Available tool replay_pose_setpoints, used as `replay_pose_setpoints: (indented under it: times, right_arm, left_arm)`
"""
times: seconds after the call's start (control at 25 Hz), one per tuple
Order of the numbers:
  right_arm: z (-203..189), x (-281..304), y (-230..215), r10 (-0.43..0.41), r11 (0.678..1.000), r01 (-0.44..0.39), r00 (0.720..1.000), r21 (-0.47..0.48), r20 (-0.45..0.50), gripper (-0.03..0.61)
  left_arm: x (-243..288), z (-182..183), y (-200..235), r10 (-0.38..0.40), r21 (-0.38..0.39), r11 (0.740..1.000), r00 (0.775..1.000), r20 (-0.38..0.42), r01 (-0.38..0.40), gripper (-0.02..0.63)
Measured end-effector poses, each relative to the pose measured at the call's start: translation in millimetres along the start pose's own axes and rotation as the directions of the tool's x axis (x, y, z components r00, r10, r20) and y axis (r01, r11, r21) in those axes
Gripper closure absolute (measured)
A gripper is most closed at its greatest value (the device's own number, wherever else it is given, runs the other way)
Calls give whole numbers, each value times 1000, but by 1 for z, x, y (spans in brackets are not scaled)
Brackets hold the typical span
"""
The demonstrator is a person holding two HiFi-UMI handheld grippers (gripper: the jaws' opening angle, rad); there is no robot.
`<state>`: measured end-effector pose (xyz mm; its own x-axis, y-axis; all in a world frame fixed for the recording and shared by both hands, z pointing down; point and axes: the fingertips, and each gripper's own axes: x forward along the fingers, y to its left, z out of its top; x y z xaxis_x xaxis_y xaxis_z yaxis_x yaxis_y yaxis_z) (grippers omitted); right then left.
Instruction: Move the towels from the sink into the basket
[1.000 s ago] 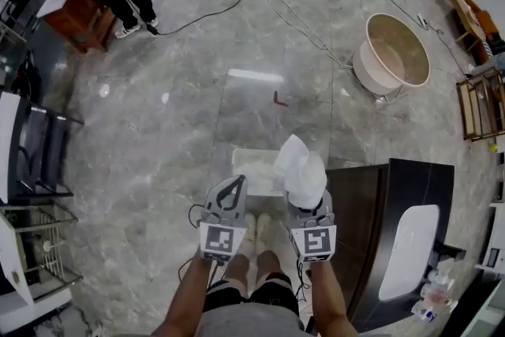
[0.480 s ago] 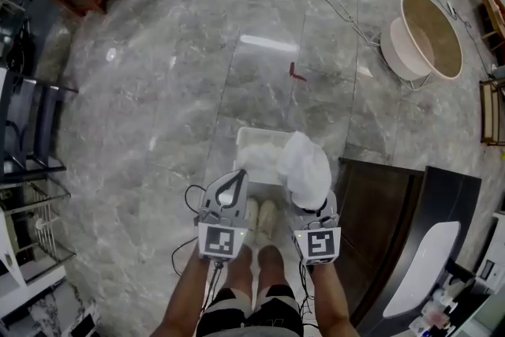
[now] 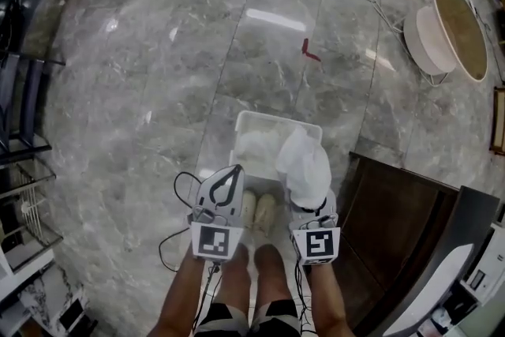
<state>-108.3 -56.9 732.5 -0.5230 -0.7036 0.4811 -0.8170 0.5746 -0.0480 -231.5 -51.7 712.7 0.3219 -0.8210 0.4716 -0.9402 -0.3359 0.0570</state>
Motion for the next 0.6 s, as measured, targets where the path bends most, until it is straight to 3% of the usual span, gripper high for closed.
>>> replay_pose_setpoints:
  times: [0.6]
  right_arm:
    - [-168,95,-7,44,999,-47,992,-24,-118,449]
  left_arm:
    - [83,-148,0,-22,-68,998,998,-54,18,604]
